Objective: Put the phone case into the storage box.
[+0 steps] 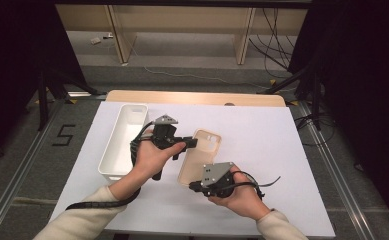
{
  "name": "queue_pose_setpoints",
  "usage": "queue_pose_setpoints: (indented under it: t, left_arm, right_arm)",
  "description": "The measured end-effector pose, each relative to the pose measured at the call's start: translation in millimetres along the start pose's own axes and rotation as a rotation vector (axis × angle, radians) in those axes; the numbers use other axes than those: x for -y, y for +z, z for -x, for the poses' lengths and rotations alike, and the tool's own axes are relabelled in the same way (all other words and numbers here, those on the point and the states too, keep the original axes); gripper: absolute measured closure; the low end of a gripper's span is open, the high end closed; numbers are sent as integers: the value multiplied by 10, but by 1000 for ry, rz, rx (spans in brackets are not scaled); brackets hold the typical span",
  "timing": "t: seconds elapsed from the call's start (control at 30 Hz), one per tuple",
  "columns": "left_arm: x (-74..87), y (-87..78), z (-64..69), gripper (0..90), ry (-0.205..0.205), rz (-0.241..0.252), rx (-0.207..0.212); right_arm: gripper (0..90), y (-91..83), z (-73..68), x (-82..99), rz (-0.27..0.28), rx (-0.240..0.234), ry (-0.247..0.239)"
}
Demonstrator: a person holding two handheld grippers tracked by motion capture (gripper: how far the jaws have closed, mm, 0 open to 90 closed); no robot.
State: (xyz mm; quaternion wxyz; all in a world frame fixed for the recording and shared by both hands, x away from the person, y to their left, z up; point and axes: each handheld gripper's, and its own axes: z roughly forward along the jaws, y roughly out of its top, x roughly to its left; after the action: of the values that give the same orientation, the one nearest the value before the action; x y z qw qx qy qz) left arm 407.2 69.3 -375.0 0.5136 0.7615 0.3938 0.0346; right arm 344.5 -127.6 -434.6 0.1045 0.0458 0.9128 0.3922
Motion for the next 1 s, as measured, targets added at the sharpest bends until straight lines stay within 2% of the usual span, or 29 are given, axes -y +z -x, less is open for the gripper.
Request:
queue_pose_setpoints:
  t: [0.03,0.1,0.17,0.23,0.43,0.6,0.77,0.8,0.87,0.93,1.0]
  left_arm:
    - [-5,-5,4,820,2,10,2]
    - [-14,-21,15,823,32,30,-14]
    - [-19,-34,8,823,36,40,-19]
    - [-20,-47,-1,823,29,48,-16]
    - [-21,-128,-51,823,63,75,-36]
    - [0,-198,-95,822,78,108,-43]
    - [9,-280,-153,822,98,136,-52]
    - [13,-292,-161,821,95,139,-50]
    - [17,-323,-179,821,101,150,-52]
    - [20,-344,-190,821,104,160,-54]
    - [24,-375,-203,821,112,168,-56]
  right_arm:
    - [872,1,2,2,1,7,2]
    - [849,-13,18,7,0,36,18]
    - [818,-44,31,11,13,48,34]
    - [766,-75,38,10,28,73,48]
    - [590,-189,44,27,83,126,119]
    - [447,-274,64,57,139,174,197]
    - [375,-359,82,111,179,196,256]
    - [362,-367,82,125,195,213,263]
    - [336,-399,95,150,199,208,286]
    - [330,-410,99,180,224,226,303]
    - [315,-443,104,205,219,220,319]
